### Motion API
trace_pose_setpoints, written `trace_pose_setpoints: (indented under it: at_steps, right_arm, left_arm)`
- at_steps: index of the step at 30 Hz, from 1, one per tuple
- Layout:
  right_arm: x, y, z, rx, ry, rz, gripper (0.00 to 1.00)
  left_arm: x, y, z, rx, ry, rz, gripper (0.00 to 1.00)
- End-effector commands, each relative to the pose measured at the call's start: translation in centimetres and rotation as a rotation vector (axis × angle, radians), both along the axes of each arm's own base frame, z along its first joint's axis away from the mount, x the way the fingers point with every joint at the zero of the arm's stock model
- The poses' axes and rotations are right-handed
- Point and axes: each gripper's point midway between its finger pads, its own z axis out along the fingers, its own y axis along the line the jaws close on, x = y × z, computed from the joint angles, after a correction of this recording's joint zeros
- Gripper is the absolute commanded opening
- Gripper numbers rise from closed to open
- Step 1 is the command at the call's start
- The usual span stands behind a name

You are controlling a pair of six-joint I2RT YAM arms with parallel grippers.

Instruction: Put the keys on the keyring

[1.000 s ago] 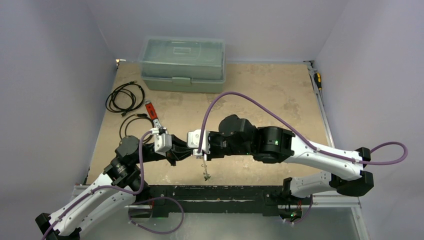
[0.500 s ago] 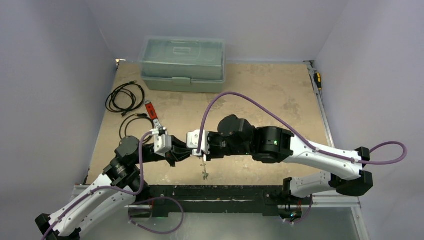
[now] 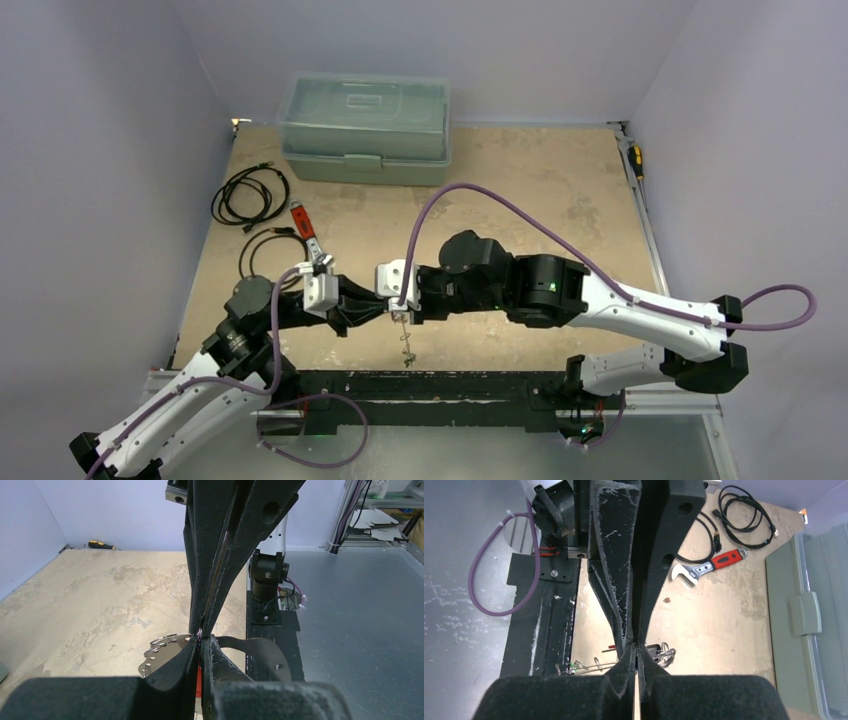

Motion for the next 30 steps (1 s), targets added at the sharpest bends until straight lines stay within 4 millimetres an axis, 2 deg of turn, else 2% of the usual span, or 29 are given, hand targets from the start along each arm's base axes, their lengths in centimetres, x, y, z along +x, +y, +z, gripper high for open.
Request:
trace_pose_setpoints:
  at_steps: [1, 4, 7, 11, 12, 17, 20, 30]
  right_arm:
    - [0.5, 0.3, 0.8, 0.094, -0.015, -0.03, 0.0]
    - [0.5, 0.1, 2.1, 0.184, -0.033, -0.036, 0.0]
    - [0.6, -0.6, 3.3, 0.248, -0.047, -0.053, 0.0]
    - [1.0, -1.2, 4.2, 0.293, -0.07, -0.081, 0.0]
    - [1.1, -1.3, 5.0, 0.326, -0.08, -0.084, 0.0]
    - [0.7, -2.0, 5.6, 0.369, -0.087, -0.074, 0.0]
    - [0.4, -2.0, 5.8, 0.378, -0.082, -0.058, 0.0]
    - [-1.0, -1.2, 6.2, 0.389, -0.052, 0.023, 0.0]
  left_arm:
    - [-0.9, 0.6, 4.5, -0.115, -0.15, -0.014, 0.14]
    - [-1.0, 0.8, 4.7, -0.119, -0.164, -0.01, 0.38]
    - [-1.0, 0.9, 4.9, -0.124, -0.175, -0.004, 0.42]
    - [-1.1, 0.9, 4.8, -0.121, -0.18, -0.008, 0.39]
    - [-1.1, 0.9, 4.8, -0.121, -0.181, -0.01, 0.38]
    - [-1.1, 0.8, 4.6, -0.114, -0.18, -0.017, 0.3]
    - [-1.1, 0.7, 4.6, -0.112, -0.178, -0.024, 0.24]
    - [-1.1, 0.7, 4.5, -0.112, -0.178, -0.021, 0.18]
